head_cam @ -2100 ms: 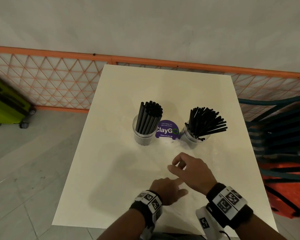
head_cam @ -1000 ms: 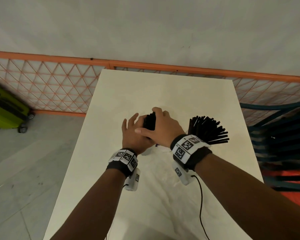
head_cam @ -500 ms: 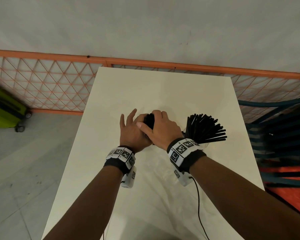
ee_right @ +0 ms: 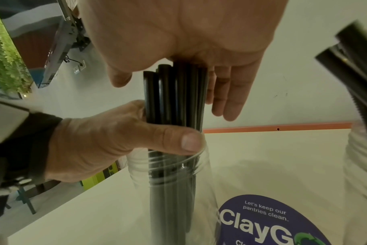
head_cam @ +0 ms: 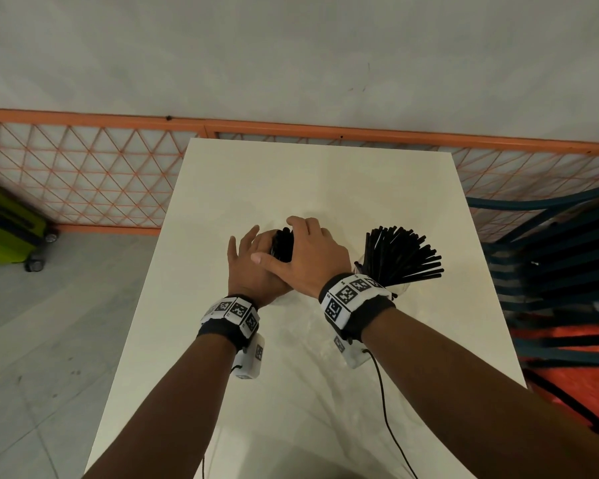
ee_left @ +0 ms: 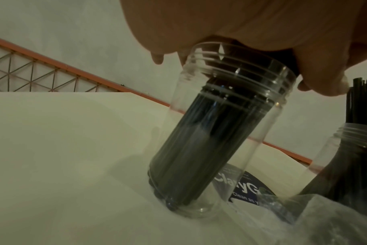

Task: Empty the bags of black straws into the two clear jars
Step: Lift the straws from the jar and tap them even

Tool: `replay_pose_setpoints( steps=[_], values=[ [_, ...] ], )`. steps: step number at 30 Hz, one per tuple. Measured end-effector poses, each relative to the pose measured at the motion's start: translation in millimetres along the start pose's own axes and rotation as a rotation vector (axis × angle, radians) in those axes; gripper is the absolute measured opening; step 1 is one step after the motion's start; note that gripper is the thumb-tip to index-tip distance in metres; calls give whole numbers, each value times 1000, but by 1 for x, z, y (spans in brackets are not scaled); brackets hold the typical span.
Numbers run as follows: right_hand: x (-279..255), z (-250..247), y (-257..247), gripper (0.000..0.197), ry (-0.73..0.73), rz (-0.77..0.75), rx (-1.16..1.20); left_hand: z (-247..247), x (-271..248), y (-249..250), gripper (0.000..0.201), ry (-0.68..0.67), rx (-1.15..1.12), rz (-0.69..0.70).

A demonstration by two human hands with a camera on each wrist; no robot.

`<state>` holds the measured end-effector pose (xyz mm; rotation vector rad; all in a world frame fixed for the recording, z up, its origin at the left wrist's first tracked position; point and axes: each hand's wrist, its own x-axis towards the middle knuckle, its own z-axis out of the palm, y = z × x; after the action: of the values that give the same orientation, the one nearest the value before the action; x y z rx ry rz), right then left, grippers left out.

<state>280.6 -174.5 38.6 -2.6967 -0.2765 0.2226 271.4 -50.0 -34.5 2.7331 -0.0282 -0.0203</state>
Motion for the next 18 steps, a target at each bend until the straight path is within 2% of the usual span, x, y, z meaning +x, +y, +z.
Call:
replay_pose_setpoints(
  steps=[5,7,9,11,12,13,14,15,16,18],
  values=[
    [-10,-20,-6,81,78,-31,26,-5,0,1,97,9,-60,6],
    [-23,-38,-6,73,162,-79,60,-12,-5,0,114,88,-173,8],
    [-42,-62,2,61,258,-126,119,-22,-19,1,126,239,-339,8],
    [-62,-87,21,47,338,-149,182,-26,-41,7,111,453,-515,13],
    [-72,-97,34,41,367,-150,209,-27,-56,15,95,517,-570,31],
    [-81,-105,49,37,395,-138,230,-26,-71,25,78,518,-597,68],
    [-89,-110,67,35,421,-106,243,-21,-86,35,65,445,-607,115],
    [-96,-112,84,36,441,-64,246,-13,-97,46,60,310,-617,147],
    [-102,-112,101,39,455,-19,244,-4,-103,56,65,147,-628,153],
    [-110,-102,132,52,433,82,262,18,-102,73,94,-105,-632,121]
  ],
)
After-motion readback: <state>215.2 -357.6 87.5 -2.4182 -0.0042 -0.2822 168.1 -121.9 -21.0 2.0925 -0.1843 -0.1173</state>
